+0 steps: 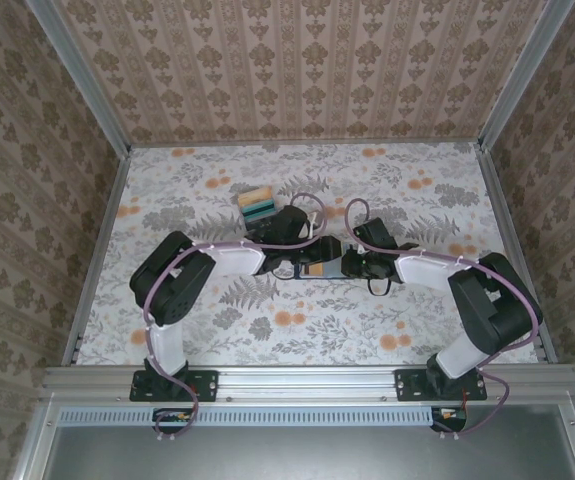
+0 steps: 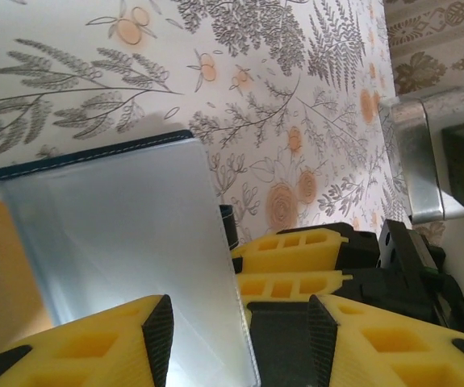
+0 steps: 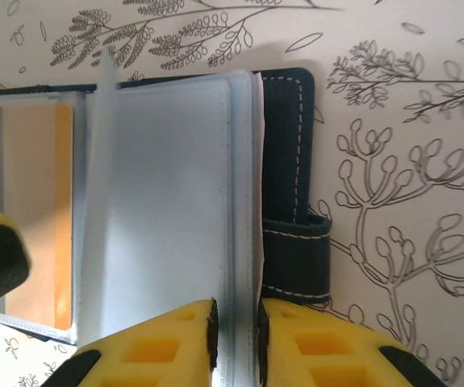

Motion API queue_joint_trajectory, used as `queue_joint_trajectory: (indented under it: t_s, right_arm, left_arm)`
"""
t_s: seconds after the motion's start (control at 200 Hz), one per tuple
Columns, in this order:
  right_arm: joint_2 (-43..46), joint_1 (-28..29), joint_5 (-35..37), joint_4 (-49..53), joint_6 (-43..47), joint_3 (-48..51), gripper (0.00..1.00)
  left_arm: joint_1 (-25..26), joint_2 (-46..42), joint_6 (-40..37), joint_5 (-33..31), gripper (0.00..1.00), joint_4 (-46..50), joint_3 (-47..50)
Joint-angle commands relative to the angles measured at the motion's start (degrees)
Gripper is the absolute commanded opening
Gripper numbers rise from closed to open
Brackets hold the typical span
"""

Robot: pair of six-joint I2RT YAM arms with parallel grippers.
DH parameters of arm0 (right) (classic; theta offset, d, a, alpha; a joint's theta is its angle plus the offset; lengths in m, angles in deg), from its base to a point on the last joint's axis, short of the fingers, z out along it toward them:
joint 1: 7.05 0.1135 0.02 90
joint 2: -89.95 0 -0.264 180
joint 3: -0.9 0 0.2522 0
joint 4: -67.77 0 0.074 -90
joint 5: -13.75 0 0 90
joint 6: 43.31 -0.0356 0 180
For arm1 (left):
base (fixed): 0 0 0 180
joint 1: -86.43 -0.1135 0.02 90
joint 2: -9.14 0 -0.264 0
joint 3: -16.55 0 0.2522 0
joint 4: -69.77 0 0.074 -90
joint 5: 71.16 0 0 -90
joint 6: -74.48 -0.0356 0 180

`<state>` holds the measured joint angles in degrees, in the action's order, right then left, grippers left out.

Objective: Take the credit cards out of the card holder

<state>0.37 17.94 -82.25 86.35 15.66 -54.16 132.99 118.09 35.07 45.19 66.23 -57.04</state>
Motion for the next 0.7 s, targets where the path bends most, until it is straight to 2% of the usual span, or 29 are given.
queue_joint_trajectory:
  t_s: [0.0, 0.215, 0.385, 0.45, 0.53, 0.635, 0.695]
  right_arm:
    - [4.3, -0.7, 3.1, 0.8, -1.6, 1.9, 0.24]
    - [9.5, -2.0, 4.6, -0.5, -2.2, 4.8, 0.26]
    - [9.5, -2.1, 0.0, -3.8, -1.2, 5.6, 0.26]
    - [9.5, -1.7, -2.3, -4.8, -1.1, 5.5, 0.26]
    - [9.5, -0.7, -4.2, -5.5, -0.9, 4.8, 0.25]
    - [9.5, 1.0, -5.1, -5.5, -1.1, 3.2, 0.22]
    - [8.9, 2.1, -5.5, -5.2, -1.2, 1.8, 0.22]
  left_arm:
    - [0.7, 1.4, 0.5, 1.2, 0.5, -0.9, -2.1]
    - [0.1, -0.2, 0.1, -0.1, 0.5, 0.1, -1.0]
    - [-2.3, -6.4, -2.7, -3.3, 0.46, 3.9, 3.1]
    - [-3.4, -9.1, -4.4, -5.0, 0.38, 7.2, 4.5]
    - [-4.6, -11.7, -6.8, -6.4, 0.2, 10.7, 6.2]
    - [-6.5, -13.6, -8.1, -7.3, 0.12, 12.8, 8.7]
    - [-7.5, -13.7, -8.4, -7.5, 0.02, 13.6, 9.5]
